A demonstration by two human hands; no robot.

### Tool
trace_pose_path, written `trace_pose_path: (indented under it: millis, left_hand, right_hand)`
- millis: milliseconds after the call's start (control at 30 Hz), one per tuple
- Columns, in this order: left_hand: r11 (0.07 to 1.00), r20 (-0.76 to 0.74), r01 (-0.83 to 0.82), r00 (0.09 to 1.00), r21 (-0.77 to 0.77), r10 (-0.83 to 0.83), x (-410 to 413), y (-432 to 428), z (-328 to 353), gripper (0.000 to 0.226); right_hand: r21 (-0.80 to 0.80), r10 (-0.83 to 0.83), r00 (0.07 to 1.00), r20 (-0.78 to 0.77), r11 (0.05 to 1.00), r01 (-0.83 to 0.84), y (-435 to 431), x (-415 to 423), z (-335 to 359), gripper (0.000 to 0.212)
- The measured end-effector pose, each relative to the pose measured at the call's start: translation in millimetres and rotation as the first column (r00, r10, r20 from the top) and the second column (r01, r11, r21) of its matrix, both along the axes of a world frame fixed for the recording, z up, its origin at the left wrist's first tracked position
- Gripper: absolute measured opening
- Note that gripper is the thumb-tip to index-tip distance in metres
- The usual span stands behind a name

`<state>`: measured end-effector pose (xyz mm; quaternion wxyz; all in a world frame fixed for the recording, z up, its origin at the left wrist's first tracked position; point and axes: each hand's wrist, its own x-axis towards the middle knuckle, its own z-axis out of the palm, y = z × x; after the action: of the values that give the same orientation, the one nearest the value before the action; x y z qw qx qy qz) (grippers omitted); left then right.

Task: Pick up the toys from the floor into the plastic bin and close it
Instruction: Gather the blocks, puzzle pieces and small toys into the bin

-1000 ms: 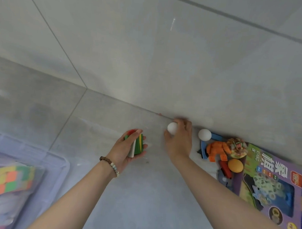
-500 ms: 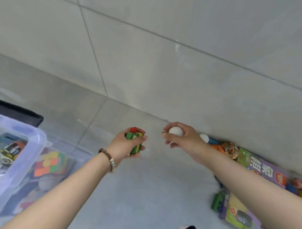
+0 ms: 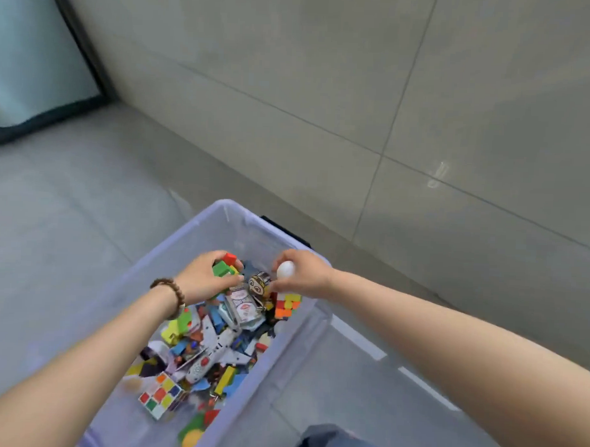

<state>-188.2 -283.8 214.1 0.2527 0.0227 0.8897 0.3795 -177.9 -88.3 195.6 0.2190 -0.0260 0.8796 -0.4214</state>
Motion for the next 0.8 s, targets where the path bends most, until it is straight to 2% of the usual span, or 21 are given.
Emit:
trace_pose_path:
  millis: [100, 133, 200, 333, 433, 567, 633, 800]
  left_hand:
    - [0.991, 0.199, 0.062, 0.979, -0.116, -0.038, 3, -24, -19, 0.081]
    - [0.982, 0.206, 0.1, 0.976, -0.16, -0.066, 3, -25, -23, 0.088]
    - [0.968, 0.122, 0.134, 0.987, -0.211, -0.11, 2, -18, -22, 0.093]
    - [0.957, -0.05, 0.217, 0.972, -0.191, -0.231, -3, 23, -5, 0.094]
    - [0.921, -0.18, 0.334, 0.911, -0.199, -0.37, -4, 78, 5, 0.088]
    - [0.873, -0.302, 0.458, 0.82, -0.164, -0.487, 1, 170, -2, 0.08]
    - [0.845, -0.297, 0.514, 0.792, -0.147, -0.533, 9, 216, -17, 0.077]
    - [0.724, -0.094, 0.672, 0.719, -0.157, -0.688, 34, 313, -82, 0.076]
  right_hand:
    - [0.2, 0.054, 0.996, -0.073, 0.979, -0.039, -5, -2, -18, 0.06]
    - [0.215, 0.057, 0.993, -0.106, 0.976, -0.033, 0, 1, -18, 0.064]
    - [0.189, 0.062, 0.989, -0.138, 0.981, -0.035, 21, 9, -11, 0.066]
    - [0.175, 0.012, 0.995, -0.099, 0.984, 0.005, 88, 30, 14, 0.066]
    - [0.222, -0.134, 0.991, -0.021, 0.966, 0.135, 162, 55, 23, 0.065]
    - [0.319, -0.361, 0.932, 0.027, 0.887, 0.334, 262, 102, 16, 0.062]
    - [0.363, -0.468, 0.882, 0.05, 0.831, 0.42, 304, 129, 2, 0.062]
    - [0.386, -0.635, 0.762, 0.125, 0.739, 0.553, 369, 184, -51, 0.068]
